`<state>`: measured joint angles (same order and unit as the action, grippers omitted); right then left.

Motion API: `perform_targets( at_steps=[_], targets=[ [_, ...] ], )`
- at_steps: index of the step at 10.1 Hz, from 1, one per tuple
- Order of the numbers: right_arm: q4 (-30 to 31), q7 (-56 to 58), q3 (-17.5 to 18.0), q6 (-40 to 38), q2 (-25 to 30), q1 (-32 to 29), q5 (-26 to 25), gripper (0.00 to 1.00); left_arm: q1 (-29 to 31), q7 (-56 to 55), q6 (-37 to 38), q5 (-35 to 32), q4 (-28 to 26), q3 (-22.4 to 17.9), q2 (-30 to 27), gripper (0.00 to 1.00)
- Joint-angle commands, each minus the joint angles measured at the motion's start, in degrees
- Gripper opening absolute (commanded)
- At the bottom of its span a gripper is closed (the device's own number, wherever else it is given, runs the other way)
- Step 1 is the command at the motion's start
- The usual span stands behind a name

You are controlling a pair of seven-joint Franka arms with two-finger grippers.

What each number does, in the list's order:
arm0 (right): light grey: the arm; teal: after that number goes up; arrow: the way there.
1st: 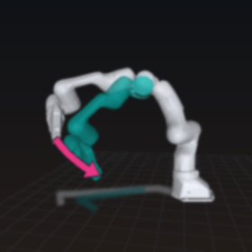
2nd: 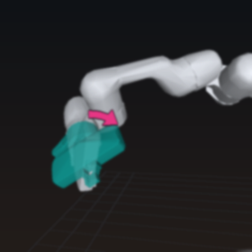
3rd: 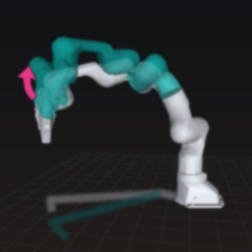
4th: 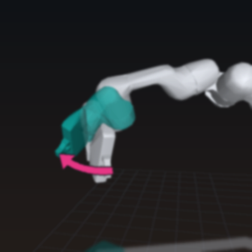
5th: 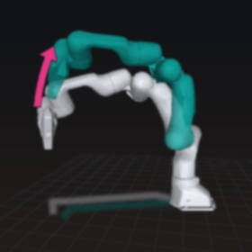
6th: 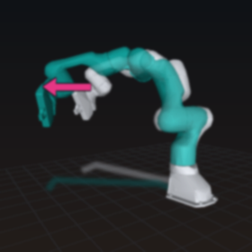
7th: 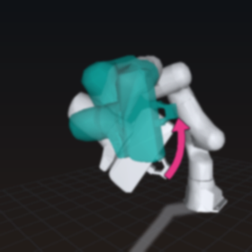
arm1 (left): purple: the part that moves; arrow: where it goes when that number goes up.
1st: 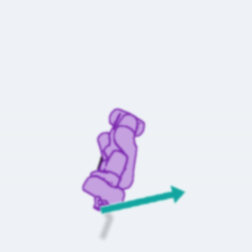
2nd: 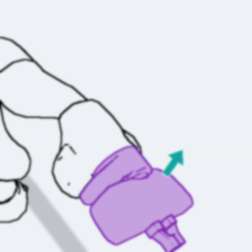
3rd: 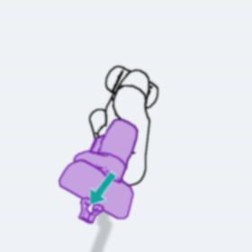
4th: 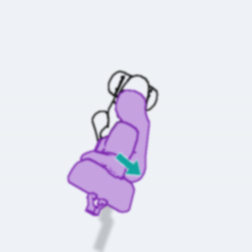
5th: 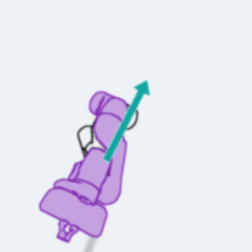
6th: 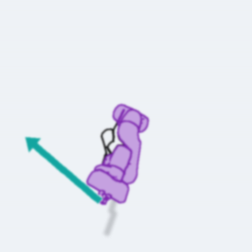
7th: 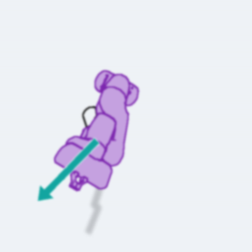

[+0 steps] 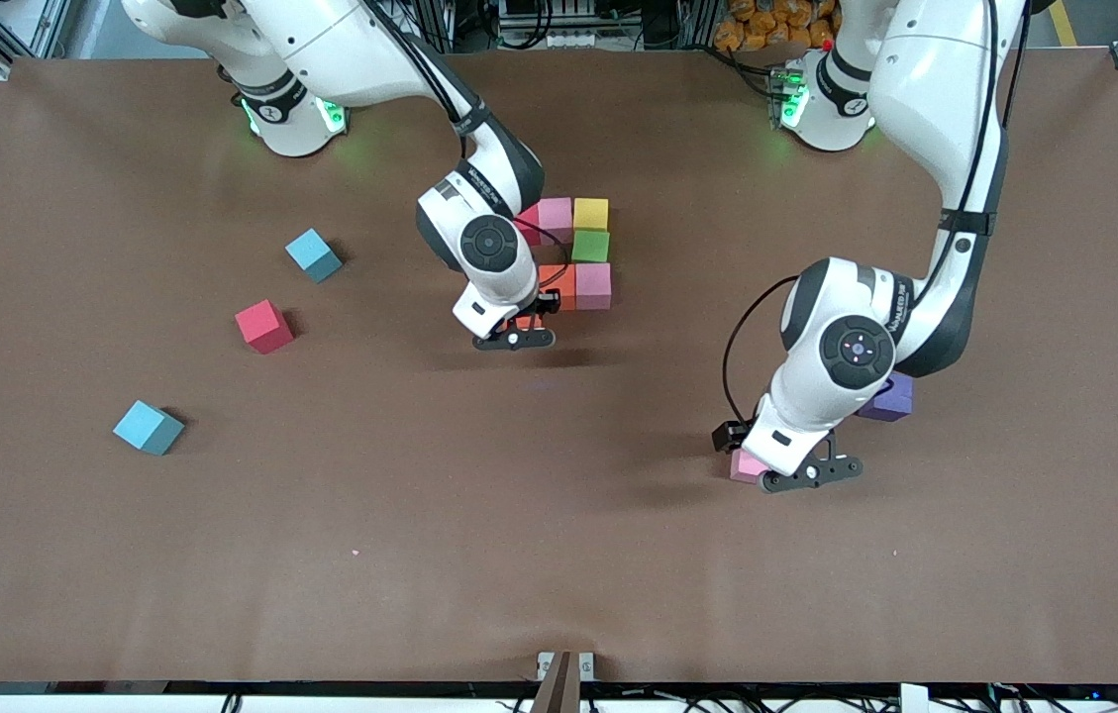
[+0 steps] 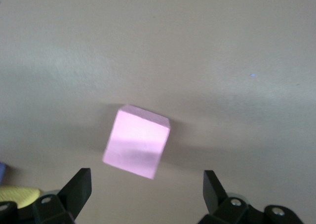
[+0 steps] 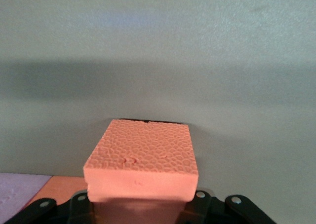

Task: Form number 2 with 11 blocks
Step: 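Grasp the pink cube with the left gripper while the right gripper places orange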

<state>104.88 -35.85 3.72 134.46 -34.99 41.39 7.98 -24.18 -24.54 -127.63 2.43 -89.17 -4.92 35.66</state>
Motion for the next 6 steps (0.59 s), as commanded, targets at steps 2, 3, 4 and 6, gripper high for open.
perform_targets(
  at_steps=[2, 3, 4, 6],
  targets=[
    [0.50, -1.42, -0.55, -0.17, 0.18, 0.70, -0.77, 0.42, -0.69, 7.75, 0.80, 1.00, 5.05, -2.82, 4.32, 1.00],
    [0.41, -1.42, -0.64, -0.25, 0.27, 0.70, -0.86, 0.81, -0.69, 7.23, 0.62, 1.09, 5.84, -3.16, 5.37, 1.00],
    [0.41, -1.68, -0.82, -0.34, 0.45, 0.70, -0.95, 1.00, -0.69, 7.05, 0.54, 1.09, 6.64, -3.17, 6.43, 1.00],
    [0.15, -3.08, -0.82, -0.52, 1.23, 0.36, -0.95, 1.00, -0.69, 6.88, 0.36, 1.79, 7.43, -3.43, 7.49, 1.00]
  ],
)
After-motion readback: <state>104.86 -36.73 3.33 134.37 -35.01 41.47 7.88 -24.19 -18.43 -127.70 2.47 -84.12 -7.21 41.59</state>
